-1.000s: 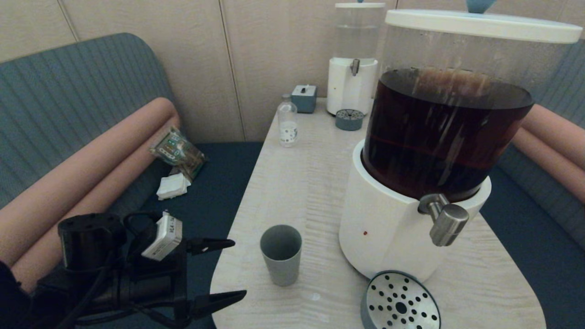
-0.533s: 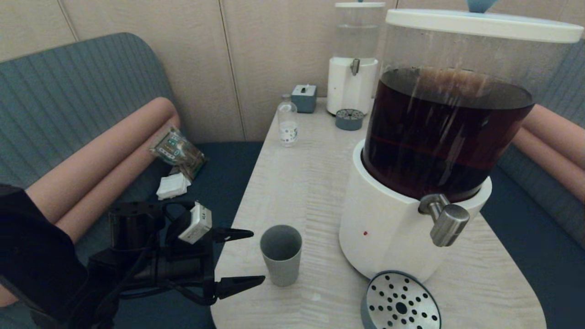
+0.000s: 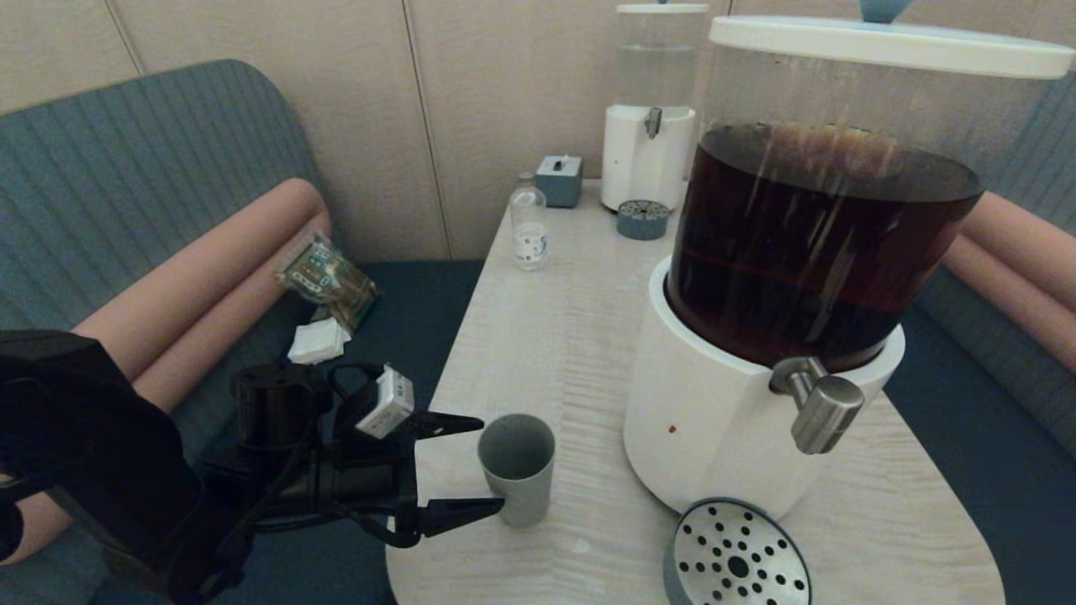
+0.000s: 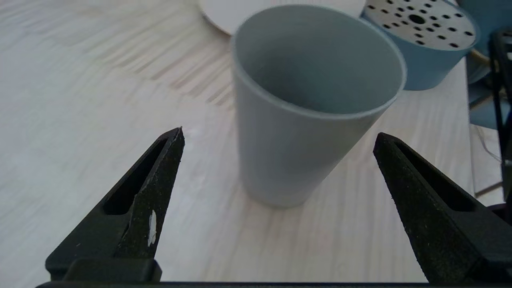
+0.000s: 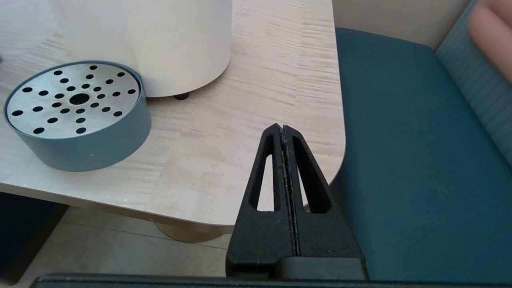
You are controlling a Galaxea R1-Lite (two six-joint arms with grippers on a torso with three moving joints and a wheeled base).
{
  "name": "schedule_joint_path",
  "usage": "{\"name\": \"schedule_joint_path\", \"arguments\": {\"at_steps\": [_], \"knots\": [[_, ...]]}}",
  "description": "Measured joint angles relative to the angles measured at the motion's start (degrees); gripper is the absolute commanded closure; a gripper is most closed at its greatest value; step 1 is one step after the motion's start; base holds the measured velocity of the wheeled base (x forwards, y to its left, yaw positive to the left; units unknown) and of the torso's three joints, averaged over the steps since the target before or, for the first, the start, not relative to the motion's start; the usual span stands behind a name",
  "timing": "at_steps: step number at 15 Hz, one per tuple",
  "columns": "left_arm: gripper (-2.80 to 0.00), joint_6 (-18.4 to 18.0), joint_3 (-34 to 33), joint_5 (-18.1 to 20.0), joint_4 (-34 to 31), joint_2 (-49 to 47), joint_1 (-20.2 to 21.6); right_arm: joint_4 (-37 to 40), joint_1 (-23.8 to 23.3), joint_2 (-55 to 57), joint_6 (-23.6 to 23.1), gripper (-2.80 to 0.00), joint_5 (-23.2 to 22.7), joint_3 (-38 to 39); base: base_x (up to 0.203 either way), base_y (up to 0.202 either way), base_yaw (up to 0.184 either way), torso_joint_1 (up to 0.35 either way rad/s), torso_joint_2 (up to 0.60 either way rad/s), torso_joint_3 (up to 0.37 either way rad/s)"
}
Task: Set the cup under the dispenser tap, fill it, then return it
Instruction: Pick up the cup
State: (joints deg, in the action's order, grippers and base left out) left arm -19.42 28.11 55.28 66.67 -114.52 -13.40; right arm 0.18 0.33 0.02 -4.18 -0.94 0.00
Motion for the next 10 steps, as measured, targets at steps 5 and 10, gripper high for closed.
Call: {"name": "schedule_joint_path", "arguments": {"at_steps": [5, 10], "knots": [[-2.8, 0.7, 1.6, -0.2, 0.0, -1.1, -1.8, 0.0, 0.0, 0.0, 0.0, 0.0, 0.0, 0.0, 0.0, 0.0, 0.0, 0.0, 0.0, 0.0], [-2.8, 0.9, 4.5, -0.4, 0.1, -3.6, -2.0, 0.0, 0.0, 0.0, 0.0, 0.0, 0.0, 0.0, 0.0, 0.0, 0.0, 0.0, 0.0, 0.0]]}}
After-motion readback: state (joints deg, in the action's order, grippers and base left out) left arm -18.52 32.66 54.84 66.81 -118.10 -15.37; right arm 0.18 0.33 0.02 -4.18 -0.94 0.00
